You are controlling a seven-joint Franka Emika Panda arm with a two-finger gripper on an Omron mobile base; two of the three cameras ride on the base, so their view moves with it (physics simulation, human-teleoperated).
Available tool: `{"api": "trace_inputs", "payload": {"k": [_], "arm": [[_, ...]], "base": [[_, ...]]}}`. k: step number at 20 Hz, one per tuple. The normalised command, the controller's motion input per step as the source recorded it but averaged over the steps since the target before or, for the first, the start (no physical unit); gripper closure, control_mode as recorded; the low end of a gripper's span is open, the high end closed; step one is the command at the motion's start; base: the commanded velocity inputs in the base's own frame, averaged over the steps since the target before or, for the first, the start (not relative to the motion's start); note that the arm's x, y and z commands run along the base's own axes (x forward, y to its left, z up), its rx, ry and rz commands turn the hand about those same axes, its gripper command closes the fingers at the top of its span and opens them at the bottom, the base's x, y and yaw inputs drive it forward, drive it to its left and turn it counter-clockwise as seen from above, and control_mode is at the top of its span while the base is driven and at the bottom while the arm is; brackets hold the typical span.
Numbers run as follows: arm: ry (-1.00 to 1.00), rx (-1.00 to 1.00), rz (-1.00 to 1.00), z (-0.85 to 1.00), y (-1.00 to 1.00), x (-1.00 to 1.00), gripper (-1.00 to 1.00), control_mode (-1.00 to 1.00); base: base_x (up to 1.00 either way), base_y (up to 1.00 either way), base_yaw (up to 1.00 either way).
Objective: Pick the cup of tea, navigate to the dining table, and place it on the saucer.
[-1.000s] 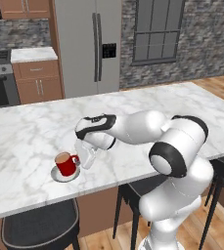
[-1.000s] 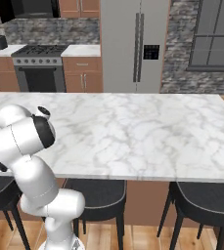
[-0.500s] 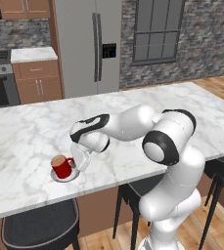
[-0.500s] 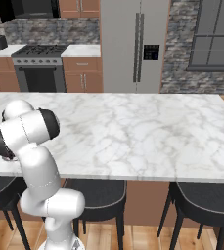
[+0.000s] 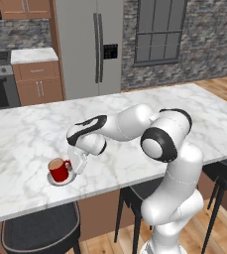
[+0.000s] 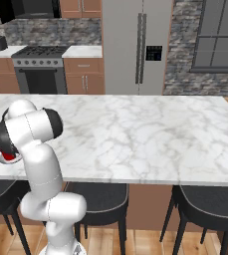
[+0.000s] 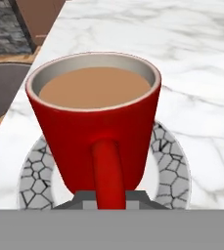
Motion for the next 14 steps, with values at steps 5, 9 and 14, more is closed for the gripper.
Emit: {"api": "trace_inputs", "payload": {"k": [5, 9, 14], "arm": [[0.00, 0.00, 0.03, -0.05, 0.00, 0.00, 1.00, -1.00], [0.00, 0.00, 0.03, -0.03, 0.00, 0.00, -1.00, -1.00], [0.00, 0.00, 0.03, 0.00, -0.04, 0.00, -1.00, -1.00]], "base": [[0.00, 0.00, 0.00], [0.00, 0.00, 0.00], [0.00, 0.00, 0.00]]}}
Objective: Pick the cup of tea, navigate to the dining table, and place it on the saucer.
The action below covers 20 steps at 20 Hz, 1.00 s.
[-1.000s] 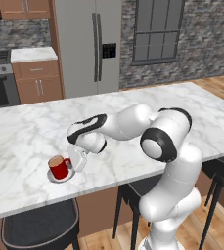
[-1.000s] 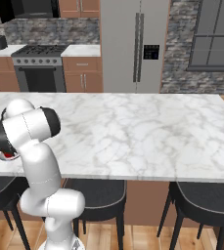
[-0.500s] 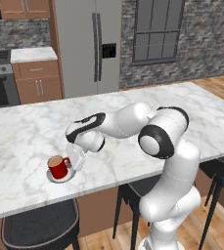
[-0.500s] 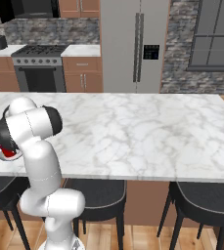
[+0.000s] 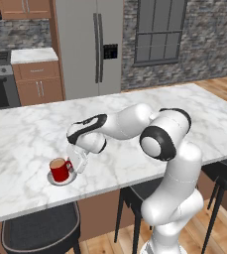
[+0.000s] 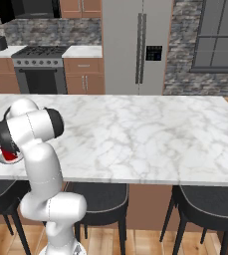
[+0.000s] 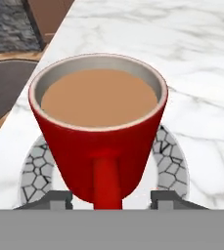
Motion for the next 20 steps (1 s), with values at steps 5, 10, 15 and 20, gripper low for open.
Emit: {"api": "trace_inputs", "payload": {"k": [5, 10, 15, 20], "arm": [[0.00, -0.02, 0.01, 0.01, -0.16, -0.11, -1.00, -1.00], [0.00, 0.00, 0.00, 0.22, -0.33, -0.32, -1.00, -1.00], [0.00, 0.00, 0.00, 0.65, -0.45, -0.61, -1.00, -1.00], [-0.04, 0.00, -0.11, 0.61, -0.40, -0.99, -1.00, -1.00]], "base": [[0.00, 0.00, 0.00], [0.00, 0.00, 0.00], [0.00, 0.00, 0.00], [0.00, 0.00, 0.00]]}}
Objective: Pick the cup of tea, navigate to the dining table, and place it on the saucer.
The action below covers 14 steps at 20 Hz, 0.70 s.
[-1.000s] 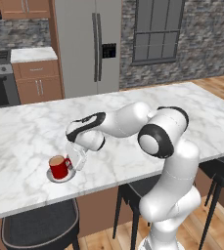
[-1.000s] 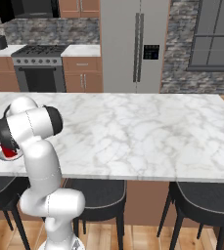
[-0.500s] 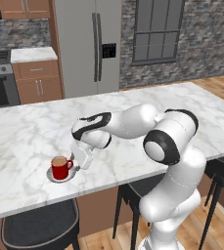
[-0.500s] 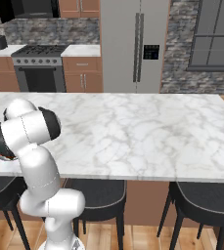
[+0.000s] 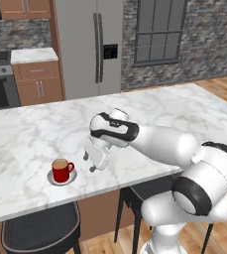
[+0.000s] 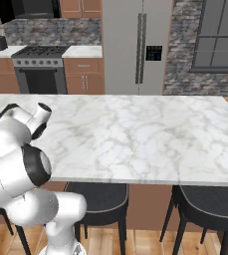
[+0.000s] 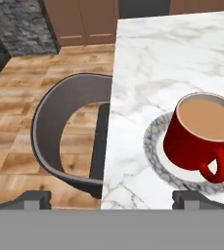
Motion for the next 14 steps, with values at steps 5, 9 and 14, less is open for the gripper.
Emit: {"api": "trace_inputs", "payload": {"k": [5, 9, 14], "arm": [[-0.06, -0.01, -0.30, 0.58, -0.31, -1.00, -1.00, -1.00], [-0.01, -0.01, -0.44, 0.44, -0.34, -1.00, -1.00, -1.00], [-0.01, 0.00, -0.39, 0.38, -0.64, -1.00, -1.00, -1.00]], "base": [[0.00, 0.00, 0.00], [0.00, 0.00, 0.00], [0.00, 0.00, 0.00]]}}
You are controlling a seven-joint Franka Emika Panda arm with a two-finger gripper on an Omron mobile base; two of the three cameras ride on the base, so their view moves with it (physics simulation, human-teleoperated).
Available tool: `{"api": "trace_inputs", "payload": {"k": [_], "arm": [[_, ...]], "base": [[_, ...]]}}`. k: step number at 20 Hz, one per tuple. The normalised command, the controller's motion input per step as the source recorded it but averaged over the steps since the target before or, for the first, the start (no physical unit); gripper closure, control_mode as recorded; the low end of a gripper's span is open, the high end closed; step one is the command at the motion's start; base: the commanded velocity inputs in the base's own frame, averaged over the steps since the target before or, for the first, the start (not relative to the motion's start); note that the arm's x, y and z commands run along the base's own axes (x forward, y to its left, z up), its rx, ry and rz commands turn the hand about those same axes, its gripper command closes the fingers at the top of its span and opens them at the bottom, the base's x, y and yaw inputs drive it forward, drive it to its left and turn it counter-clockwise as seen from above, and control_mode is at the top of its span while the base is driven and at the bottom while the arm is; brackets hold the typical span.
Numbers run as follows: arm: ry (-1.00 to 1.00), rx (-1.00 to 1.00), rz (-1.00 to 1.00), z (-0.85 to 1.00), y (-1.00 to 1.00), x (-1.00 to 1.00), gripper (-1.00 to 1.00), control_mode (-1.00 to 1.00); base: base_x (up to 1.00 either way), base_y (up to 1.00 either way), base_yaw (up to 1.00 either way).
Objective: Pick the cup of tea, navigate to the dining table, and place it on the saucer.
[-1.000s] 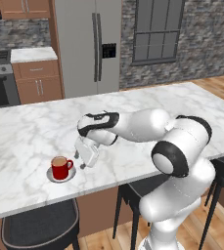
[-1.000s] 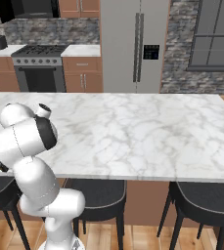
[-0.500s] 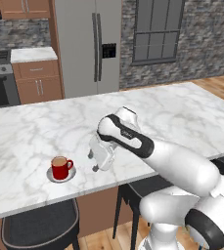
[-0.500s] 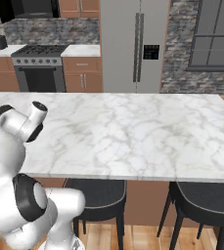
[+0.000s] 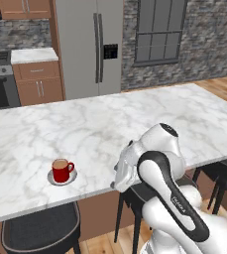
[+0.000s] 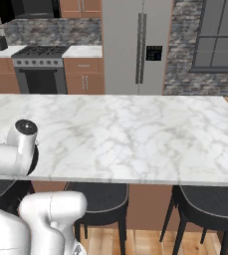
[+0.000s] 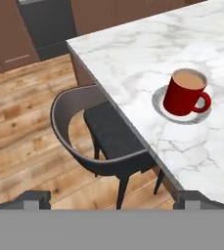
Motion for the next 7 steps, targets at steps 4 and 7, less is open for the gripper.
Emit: {"api": "trace_inputs", "payload": {"k": [4, 7], "arm": [[-0.08, 0.00, -0.33, 0.30, -0.62, -1.00, -1.00, -1.00], [-0.16, -0.01, -0.35, 0.11, -0.31, -1.00, -1.00, -1.00]], "base": [[0.00, 0.00, 0.00], [0.00, 0.00, 0.00]]}}
